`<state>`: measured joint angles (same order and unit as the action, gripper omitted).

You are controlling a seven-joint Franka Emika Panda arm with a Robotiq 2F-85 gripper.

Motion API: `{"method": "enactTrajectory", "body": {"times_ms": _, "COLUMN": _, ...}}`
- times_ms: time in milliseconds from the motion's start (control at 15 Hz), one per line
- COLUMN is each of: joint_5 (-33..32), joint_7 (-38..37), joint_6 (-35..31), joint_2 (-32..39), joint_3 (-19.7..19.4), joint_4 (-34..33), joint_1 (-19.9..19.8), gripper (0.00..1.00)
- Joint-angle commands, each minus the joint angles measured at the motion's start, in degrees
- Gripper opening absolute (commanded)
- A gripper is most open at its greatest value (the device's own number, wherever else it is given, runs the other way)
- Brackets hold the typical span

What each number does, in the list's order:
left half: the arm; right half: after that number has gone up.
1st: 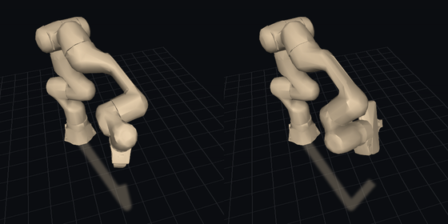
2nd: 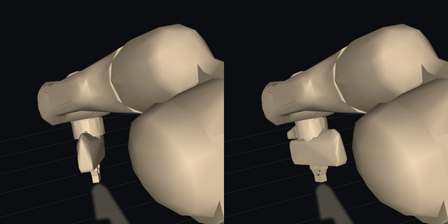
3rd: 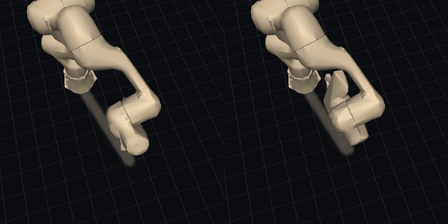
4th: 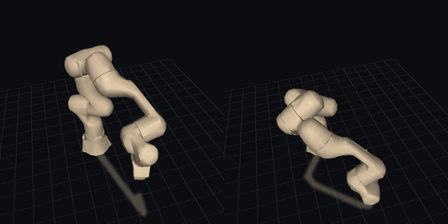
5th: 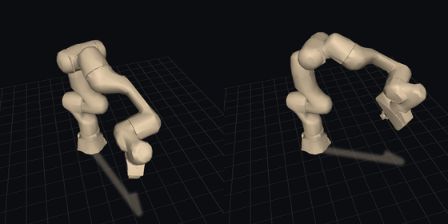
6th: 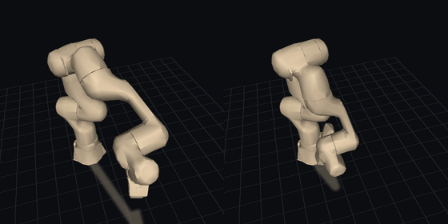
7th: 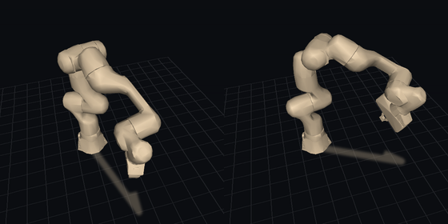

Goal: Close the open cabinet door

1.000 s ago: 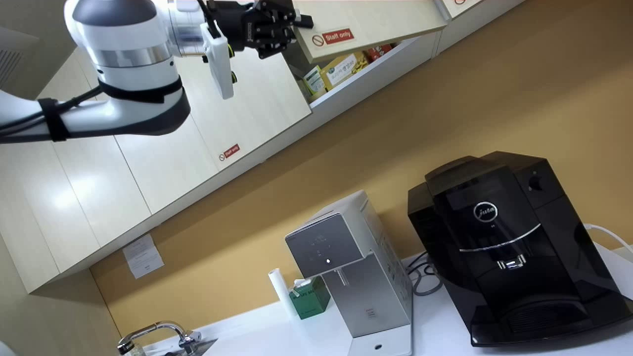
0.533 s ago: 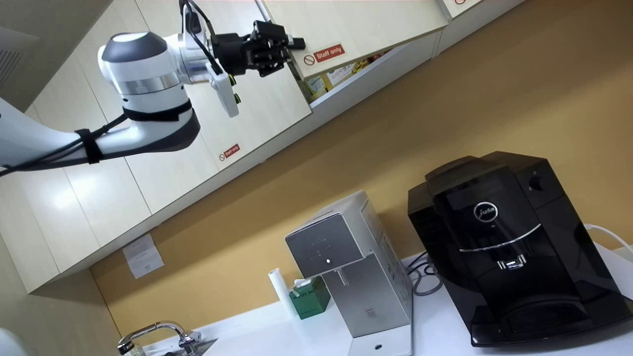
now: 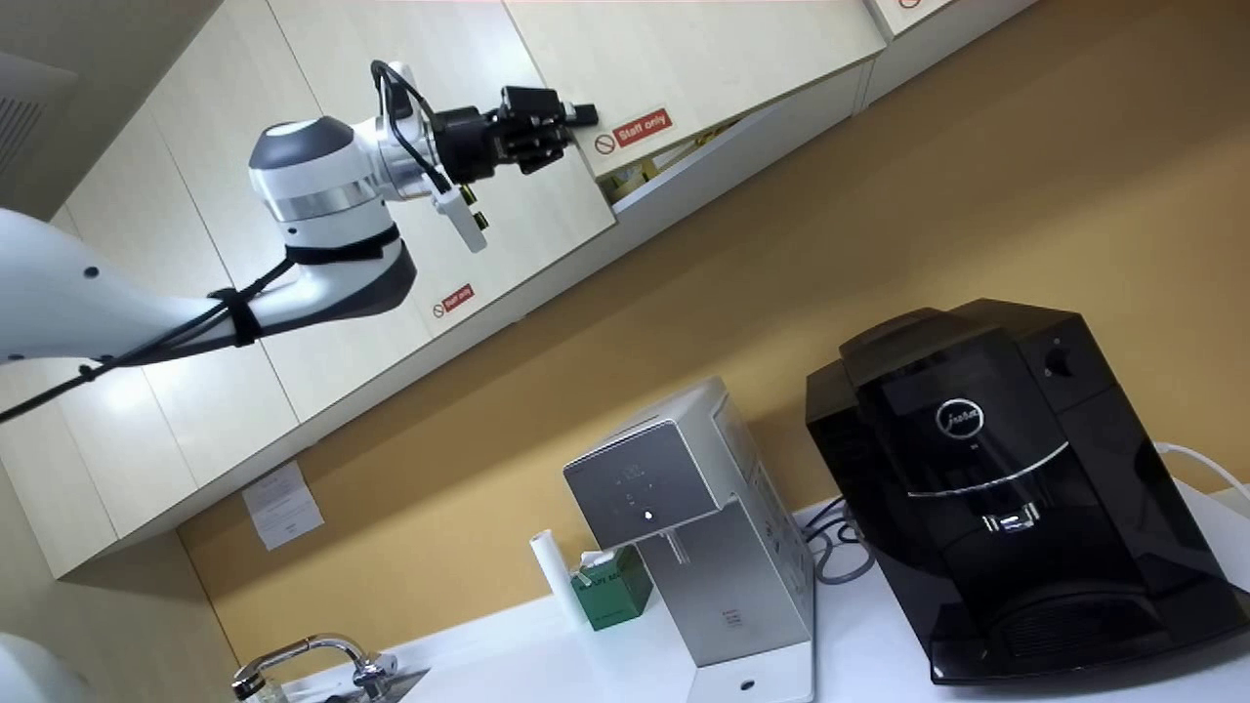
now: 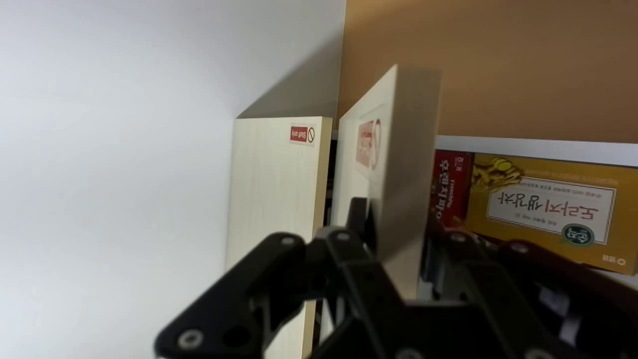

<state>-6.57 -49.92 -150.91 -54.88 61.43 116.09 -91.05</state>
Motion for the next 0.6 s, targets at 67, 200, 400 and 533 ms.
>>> {"method": "enactTrajectory", "body": {"times_ms": 67, "joint_5": 0.8, "joint_7": -3.4, "joint_6": 5.9, "joint_2": -0.8, "joint_3": 4.3, "joint_4": -5.9, "joint_1": -6.1, "gripper": 0.06}}
{"method": "enactTrajectory", "body": {"times_ms": 200, "joint_5": 1.5, "joint_7": -0.6, "joint_6": 5.8, "joint_2": 2.9, "joint_3": 5.9, "joint_4": -7.4, "joint_1": -4.5, "gripper": 0.06}}
{"method": "enactTrajectory", "body": {"times_ms": 400, "joint_5": 1.0, "joint_7": -1.9, "joint_6": 5.2, "joint_2": -0.6, "joint_3": 4.1, "joint_4": -6.7, "joint_1": -4.8, "gripper": 0.26}}
{"method": "enactTrajectory", "body": {"times_ms": 533, "joint_5": 1.0, "joint_7": -1.9, "joint_6": 5.5, "joint_2": -0.3, "joint_3": 4.1, "joint_4": -6.9, "joint_1": -4.8, "gripper": 0.26}}
